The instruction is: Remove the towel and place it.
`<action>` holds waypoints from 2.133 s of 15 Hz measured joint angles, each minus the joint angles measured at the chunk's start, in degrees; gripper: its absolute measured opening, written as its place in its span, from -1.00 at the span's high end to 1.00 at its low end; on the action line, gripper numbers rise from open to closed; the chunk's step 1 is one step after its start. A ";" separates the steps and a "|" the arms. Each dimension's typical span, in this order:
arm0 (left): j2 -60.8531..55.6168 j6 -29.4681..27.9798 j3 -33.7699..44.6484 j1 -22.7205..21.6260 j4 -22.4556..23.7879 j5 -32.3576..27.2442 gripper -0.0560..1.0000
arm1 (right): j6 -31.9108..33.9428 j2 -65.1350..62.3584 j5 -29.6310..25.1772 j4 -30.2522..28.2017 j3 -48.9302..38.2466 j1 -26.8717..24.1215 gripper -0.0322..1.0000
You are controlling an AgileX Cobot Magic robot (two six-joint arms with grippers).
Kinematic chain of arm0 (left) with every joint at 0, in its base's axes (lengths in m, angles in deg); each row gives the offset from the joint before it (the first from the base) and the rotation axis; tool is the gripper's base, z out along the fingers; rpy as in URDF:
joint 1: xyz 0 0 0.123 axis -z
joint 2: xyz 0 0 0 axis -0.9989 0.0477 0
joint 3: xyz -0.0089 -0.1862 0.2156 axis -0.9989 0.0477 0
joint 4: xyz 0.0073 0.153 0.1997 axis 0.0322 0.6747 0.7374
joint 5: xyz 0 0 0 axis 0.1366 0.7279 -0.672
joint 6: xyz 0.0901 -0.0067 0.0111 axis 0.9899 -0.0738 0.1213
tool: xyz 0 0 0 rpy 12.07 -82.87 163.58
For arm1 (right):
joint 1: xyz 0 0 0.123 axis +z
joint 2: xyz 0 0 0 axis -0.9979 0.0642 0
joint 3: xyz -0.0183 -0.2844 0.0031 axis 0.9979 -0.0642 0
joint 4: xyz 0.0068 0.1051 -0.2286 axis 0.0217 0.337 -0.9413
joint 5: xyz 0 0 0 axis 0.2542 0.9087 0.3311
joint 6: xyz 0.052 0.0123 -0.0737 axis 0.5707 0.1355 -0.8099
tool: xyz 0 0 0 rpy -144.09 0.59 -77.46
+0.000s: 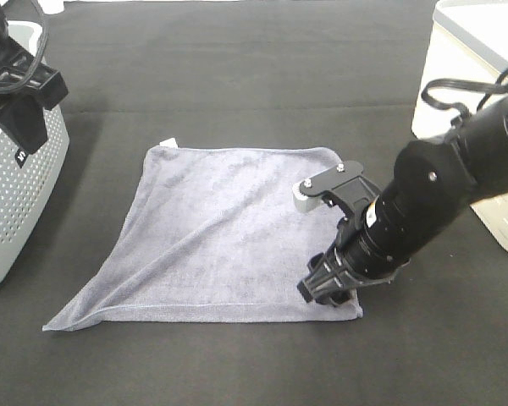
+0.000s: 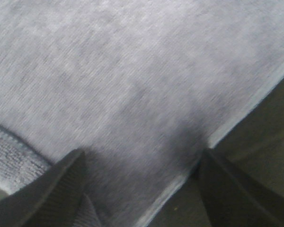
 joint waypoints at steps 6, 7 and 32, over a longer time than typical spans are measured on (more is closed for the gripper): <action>0.00 0.00 0.00 0.00 0.17 0.00 -0.05 | 2.06 -8.42 -1.89 0.17 -10.08 6.42 -0.34; 0.00 0.00 0.00 0.00 0.17 0.00 -0.05 | 2.35 -9.80 -3.38 0.17 -11.12 6.42 -0.34; 0.00 -0.57 0.00 0.00 -0.57 0.00 -0.05 | 4.47 -3.95 -8.71 -6.19 -2.29 4.70 -0.32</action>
